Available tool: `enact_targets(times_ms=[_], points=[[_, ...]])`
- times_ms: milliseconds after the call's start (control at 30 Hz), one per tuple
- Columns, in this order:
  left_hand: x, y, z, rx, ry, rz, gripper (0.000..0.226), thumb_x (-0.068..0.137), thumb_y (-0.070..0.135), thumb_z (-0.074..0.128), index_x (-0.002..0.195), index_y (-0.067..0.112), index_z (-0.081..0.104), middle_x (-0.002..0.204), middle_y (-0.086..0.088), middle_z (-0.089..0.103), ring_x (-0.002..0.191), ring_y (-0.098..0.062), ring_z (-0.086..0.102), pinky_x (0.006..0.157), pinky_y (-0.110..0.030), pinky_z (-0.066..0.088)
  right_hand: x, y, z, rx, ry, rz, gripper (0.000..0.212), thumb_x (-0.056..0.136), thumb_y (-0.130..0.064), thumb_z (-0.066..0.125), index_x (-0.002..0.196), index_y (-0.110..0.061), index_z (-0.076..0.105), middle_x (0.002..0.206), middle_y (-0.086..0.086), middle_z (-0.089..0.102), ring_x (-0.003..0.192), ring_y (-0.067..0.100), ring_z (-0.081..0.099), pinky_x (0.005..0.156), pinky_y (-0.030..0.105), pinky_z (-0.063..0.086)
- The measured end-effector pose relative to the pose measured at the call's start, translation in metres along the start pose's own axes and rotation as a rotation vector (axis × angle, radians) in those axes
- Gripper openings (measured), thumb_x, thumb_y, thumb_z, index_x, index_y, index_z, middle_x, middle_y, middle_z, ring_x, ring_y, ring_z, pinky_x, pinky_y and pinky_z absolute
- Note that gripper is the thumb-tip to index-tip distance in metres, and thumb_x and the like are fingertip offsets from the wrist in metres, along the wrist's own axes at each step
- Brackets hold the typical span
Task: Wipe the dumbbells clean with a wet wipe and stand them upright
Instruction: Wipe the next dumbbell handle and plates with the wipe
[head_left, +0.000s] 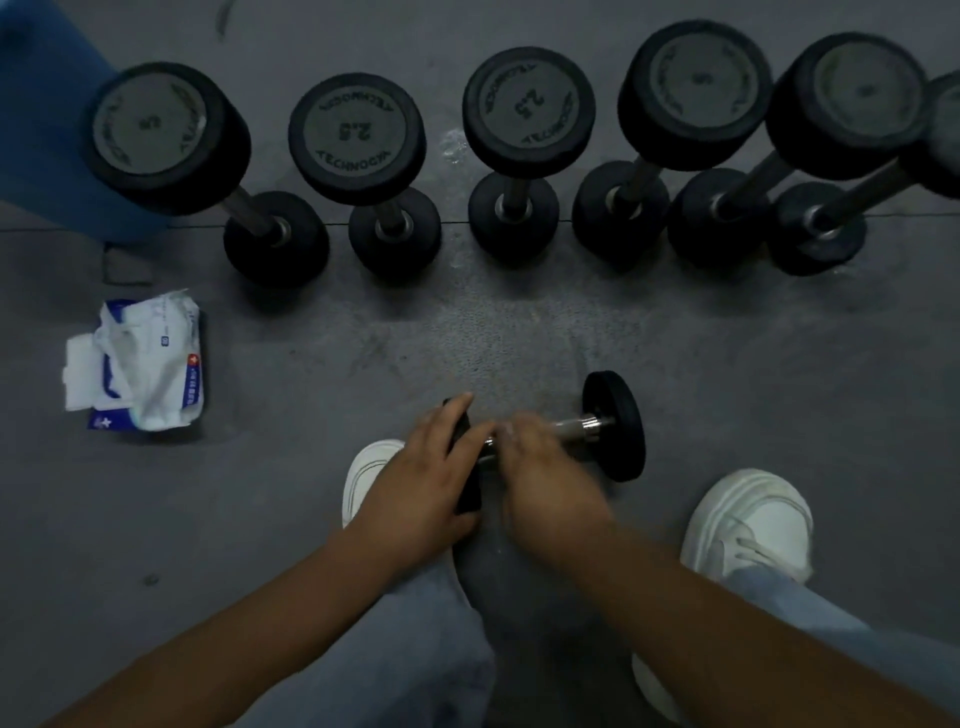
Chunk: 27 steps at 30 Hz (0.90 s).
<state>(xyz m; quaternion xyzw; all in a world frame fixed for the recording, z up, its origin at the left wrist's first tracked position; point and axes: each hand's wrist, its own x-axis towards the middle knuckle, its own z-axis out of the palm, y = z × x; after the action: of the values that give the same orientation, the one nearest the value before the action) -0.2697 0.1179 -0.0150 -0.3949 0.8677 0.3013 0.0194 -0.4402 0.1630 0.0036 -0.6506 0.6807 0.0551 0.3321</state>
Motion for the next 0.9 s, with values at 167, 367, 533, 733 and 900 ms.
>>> enact_targets(times_ms=[167,367,533,733,900], points=[[-0.005,-0.004,0.002,-0.005,-0.032,0.031,0.103,0.062,0.047,0.081,0.148,0.020,0.032,0.162,-0.006,0.016,0.139,-0.031,0.037,0.103,-0.032,0.041,-0.006,0.014,-0.002,0.030,0.060,0.178,0.055,0.096,-0.013,0.043,0.149,-0.011,0.027,0.156,0.009,0.018,0.139,0.026,0.034,0.102,0.034,0.041],[0.016,-0.025,-0.018,-0.054,-0.195,0.006,0.115,0.062,0.070,0.075,0.155,0.031,0.021,0.163,0.011,0.013,0.143,-0.009,0.029,0.107,-0.019,0.026,0.016,0.005,-0.005,0.021,-0.016,-0.015,0.039,0.095,-0.016,0.047,0.135,-0.018,0.045,0.140,0.003,0.038,0.124,0.025,0.046,0.090,0.035,0.045],[0.058,-0.055,-0.064,-0.162,0.237,-0.079,0.069,0.081,0.064,0.054,0.137,0.023,0.051,0.141,0.004,0.052,0.124,-0.015,0.053,0.103,-0.032,0.044,0.072,0.005,-0.045,0.045,0.205,0.041,0.025,0.092,-0.007,0.045,0.114,-0.014,0.054,0.125,0.007,0.044,0.102,0.027,0.056,0.078,0.035,0.048],[0.118,-0.063,-0.078,0.110,-0.013,0.014,0.118,0.064,0.064,0.077,0.155,0.014,0.021,0.164,-0.005,0.014,0.151,-0.027,0.010,0.121,-0.036,0.014,0.123,0.011,-0.063,-0.064,0.301,0.007,0.043,0.093,-0.005,0.041,0.136,-0.006,0.046,0.146,0.012,0.035,0.135,0.028,0.035,0.107,0.033,0.036],[0.143,-0.074,-0.088,-0.053,0.014,-0.111,0.121,0.061,0.046,0.088,0.155,0.012,0.019,0.161,-0.010,0.018,0.148,-0.023,0.020,0.119,-0.027,0.015,0.146,0.020,-0.090,-0.038,0.309,0.098,0.029,0.095,-0.007,0.042,0.121,-0.012,0.055,0.129,0.009,0.048,0.112,0.029,0.055,0.087,0.038,0.047]])
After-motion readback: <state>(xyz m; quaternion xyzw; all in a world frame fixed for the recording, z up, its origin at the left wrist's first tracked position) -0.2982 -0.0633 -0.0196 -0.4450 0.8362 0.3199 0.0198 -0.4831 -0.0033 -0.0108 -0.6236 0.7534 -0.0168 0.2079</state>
